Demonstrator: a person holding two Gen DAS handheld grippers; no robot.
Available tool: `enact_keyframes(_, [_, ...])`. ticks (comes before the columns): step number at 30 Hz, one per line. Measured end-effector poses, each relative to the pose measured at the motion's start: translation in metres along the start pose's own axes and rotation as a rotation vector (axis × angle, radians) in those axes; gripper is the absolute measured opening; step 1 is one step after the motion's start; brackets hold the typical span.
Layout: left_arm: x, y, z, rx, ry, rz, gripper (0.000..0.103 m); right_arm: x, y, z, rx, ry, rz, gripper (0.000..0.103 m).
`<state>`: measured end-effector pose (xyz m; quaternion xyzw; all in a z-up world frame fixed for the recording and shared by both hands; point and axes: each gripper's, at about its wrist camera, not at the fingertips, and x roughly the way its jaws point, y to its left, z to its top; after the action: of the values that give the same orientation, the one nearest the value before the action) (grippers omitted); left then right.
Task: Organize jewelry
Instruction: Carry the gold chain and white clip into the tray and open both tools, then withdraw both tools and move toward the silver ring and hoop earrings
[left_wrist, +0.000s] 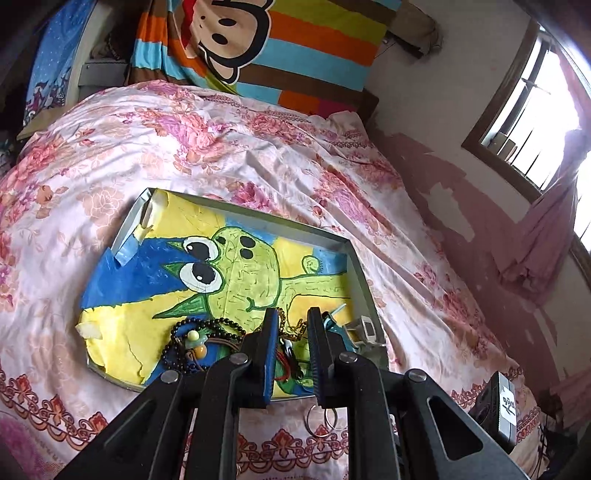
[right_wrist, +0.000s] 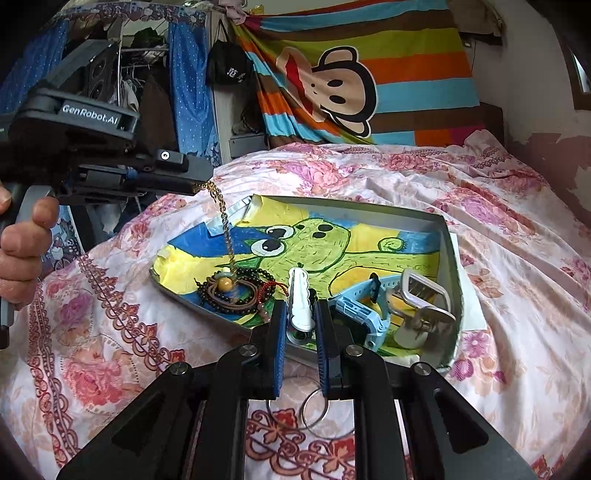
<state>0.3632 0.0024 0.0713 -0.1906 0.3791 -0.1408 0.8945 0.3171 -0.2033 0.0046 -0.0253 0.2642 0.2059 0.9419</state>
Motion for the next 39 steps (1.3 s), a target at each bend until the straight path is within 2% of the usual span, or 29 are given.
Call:
enact_keyframes(6, [0.03, 0.025, -0.022, -0.026, 0.06, 0.028, 0.015, 0.022, 0.005, -0.006, -0.045, 0.076, -0.032, 0.013])
enact_keyframes(8, [0.04, 0.033, -0.032, -0.02, 0.086, 0.063, 0.015, 0.026, 0.005, -0.008, -0.051, 0.097, -0.038, 0.013])
enact_keyframes(17, [0.061, 0.059, -0.048, -0.075, 0.173, 0.136, 0.016, 0.028, 0.006, -0.008, -0.064, 0.101, -0.059, 0.013])
enact_keyframes(21, [0.059, 0.058, -0.05, -0.06, 0.173, 0.154, 0.018, 0.028, 0.006, -0.008, -0.065, 0.101, -0.061, 0.014])
enact_keyframes(22, [0.057, 0.057, -0.05, -0.055, 0.167, 0.152, 0.023, 0.027, 0.006, -0.008, -0.064, 0.102, -0.064, 0.014])
enact_keyframes(24, [0.049, 0.056, -0.052, -0.054, 0.141, 0.146, 0.041, 0.023, 0.005, -0.008, -0.063, 0.105, -0.074, 0.014])
enact_keyframes(25, [0.042, 0.055, -0.052, -0.057, 0.117, 0.148, 0.063, 0.021, 0.005, -0.007, -0.058, 0.106, -0.078, 0.014])
enact_keyframes(26, [0.036, 0.054, -0.052, -0.059, 0.094, 0.153, 0.077, 0.017, 0.004, -0.007, -0.051, 0.105, -0.083, 0.014])
enact_keyframes(29, [0.016, 0.047, -0.055, -0.038, 0.039, 0.161, 0.083, 0.001, 0.001, -0.004, -0.021, 0.086, -0.1, 0.017])
enact_keyframes(31, [0.005, 0.041, -0.059, -0.015, 0.012, 0.17, 0.092, -0.014, -0.001, -0.002, -0.003, 0.063, -0.106, 0.031])
enact_keyframes(32, [-0.002, 0.036, -0.062, 0.003, -0.01, 0.175, 0.097, -0.024, -0.001, -0.001, 0.007, 0.042, -0.108, 0.041])
enact_keyframes(33, [-0.009, 0.032, -0.064, 0.019, -0.03, 0.179, 0.099, -0.035, -0.002, 0.001, 0.019, 0.017, -0.105, 0.046])
enact_keyframes(34, [-0.016, 0.027, -0.067, 0.039, -0.054, 0.185, 0.103, -0.043, -0.003, 0.003, 0.032, -0.001, -0.103, 0.047])
enact_keyframes(36, [-0.032, 0.017, -0.072, 0.079, -0.1, 0.195, 0.103, -0.06, -0.004, 0.006, 0.058, -0.029, -0.103, 0.048])
enact_keyframes(37, [-0.041, 0.011, -0.075, 0.1, -0.12, 0.198, 0.103, -0.071, -0.004, 0.006, 0.066, -0.047, -0.108, 0.052])
enact_keyframes(39, [-0.059, 0.001, -0.081, 0.145, -0.16, 0.206, 0.103, -0.09, -0.003, 0.005, 0.074, -0.082, -0.115, 0.068])
